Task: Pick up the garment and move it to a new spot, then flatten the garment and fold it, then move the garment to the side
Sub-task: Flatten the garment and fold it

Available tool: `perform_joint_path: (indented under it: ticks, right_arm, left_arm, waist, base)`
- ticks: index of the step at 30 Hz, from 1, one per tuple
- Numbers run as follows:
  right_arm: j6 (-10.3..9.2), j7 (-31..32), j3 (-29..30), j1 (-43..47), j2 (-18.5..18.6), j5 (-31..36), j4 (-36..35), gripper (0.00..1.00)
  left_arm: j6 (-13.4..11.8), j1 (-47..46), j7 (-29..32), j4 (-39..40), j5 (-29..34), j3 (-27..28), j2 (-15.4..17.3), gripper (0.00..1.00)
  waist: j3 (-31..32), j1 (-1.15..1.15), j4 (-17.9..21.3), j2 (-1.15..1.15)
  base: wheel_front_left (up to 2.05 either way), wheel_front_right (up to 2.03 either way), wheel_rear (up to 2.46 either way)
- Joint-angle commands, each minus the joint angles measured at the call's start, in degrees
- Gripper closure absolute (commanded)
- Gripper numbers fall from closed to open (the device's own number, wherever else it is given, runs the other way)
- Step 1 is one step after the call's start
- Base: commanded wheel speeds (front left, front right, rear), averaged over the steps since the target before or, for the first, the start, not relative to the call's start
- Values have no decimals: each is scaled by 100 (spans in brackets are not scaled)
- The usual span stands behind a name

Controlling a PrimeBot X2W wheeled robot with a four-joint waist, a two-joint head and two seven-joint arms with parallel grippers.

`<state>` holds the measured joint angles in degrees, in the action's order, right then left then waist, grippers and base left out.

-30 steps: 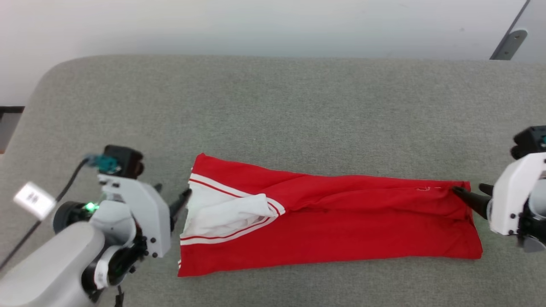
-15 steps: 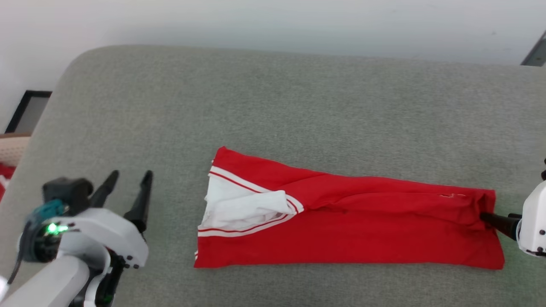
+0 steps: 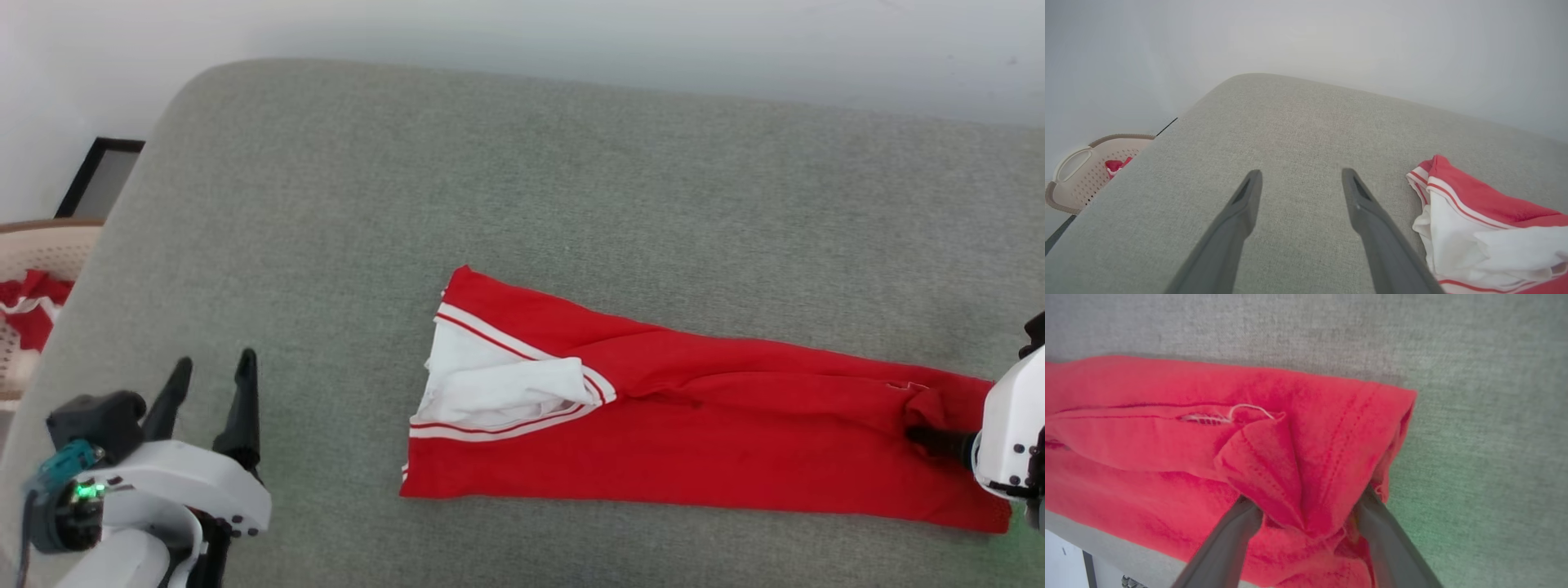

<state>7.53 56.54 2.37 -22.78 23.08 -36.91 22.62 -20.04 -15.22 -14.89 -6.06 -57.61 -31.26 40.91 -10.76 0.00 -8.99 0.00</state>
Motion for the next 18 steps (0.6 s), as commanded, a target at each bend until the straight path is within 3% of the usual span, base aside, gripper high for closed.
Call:
perform_joint_path:
  ticks: [1,3,4,5,18]
  right_arm:
    - [-10,0,-52,-9,-64,65,143,0]
    - [-10,52,-174,-27,-49,62,317,0]
    - [-10,53,-195,-37,-55,10,397,40]
    - [-10,74,-266,-59,-48,-25,431,100]
    - [-12,-98,-162,-373,354,-188,616,100]
  left_arm:
    - [46,65,-31,11,96,119,-100,0]
    - [122,181,-19,-24,275,297,-216,0]
    - [160,214,-20,-31,324,413,-292,0]
    - [209,254,-21,-39,395,500,-356,0]
    - [612,711,-21,-145,1060,1299,-910,0]
  waist:
    - [-40,0,-67,0]
    - [-53,0,-115,0]
    - [-55,0,-136,0]
    - [-60,0,-154,0]
    - [-33,0,-137,0]
  base:
    - [0,0,0]
    - [0,0,0]
    - [0,0,0]
    - [0,0,0]
    - [0,0,0]
